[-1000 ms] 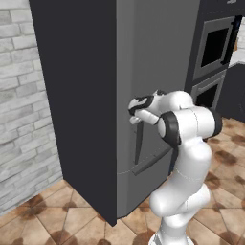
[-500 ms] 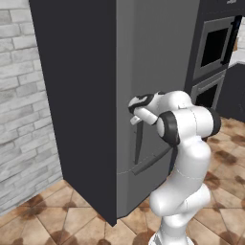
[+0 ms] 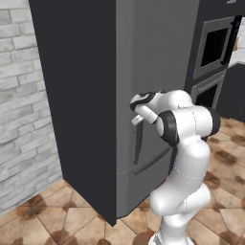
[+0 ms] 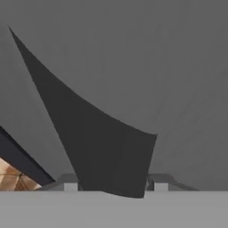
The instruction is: Place one of the steaks on the plate and the other in the bowl. Then place the bowl in the fridge.
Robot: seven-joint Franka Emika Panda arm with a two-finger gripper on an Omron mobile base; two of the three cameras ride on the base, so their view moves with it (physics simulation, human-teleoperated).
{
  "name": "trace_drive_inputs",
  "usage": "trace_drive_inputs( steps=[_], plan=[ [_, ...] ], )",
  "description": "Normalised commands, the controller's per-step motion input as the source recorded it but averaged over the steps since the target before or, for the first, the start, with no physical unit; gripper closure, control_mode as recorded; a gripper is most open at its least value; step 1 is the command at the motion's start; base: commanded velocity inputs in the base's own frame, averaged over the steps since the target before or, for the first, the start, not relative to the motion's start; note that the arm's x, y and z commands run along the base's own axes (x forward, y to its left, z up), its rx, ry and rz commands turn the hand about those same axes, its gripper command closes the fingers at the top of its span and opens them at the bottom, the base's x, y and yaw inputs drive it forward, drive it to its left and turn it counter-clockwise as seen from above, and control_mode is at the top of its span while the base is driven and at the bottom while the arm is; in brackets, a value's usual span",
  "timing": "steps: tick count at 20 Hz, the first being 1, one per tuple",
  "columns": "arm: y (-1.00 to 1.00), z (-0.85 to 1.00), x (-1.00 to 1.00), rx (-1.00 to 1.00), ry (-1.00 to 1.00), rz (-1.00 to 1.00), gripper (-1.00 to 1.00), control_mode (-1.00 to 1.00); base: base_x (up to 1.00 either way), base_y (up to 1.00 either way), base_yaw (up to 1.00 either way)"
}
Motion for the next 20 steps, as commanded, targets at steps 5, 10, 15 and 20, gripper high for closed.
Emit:
trace_drive_inputs(
  steps=[5, 10, 15, 20],
  plan=[
    [-0.75, 0.26, -0.45, 0.06, 0.09, 0.01, 1.00, -1.00, 0.00, 0.00, 0.00],
    [-1.00, 0.32, -0.77, 0.13, 0.12, 0.00, 1.00, -1.00, 0.00, 0.00, 0.00],
    [-1.00, 0.15, -0.93, 0.36, -0.01, 0.07, 1.00, -1.00, 0.00, 0.00, 0.00],
    [-0.97, 0.08, -0.55, 0.37, -0.07, 0.16, 1.00, -1.00, 0.00, 0.00, 0.00]
  ],
)
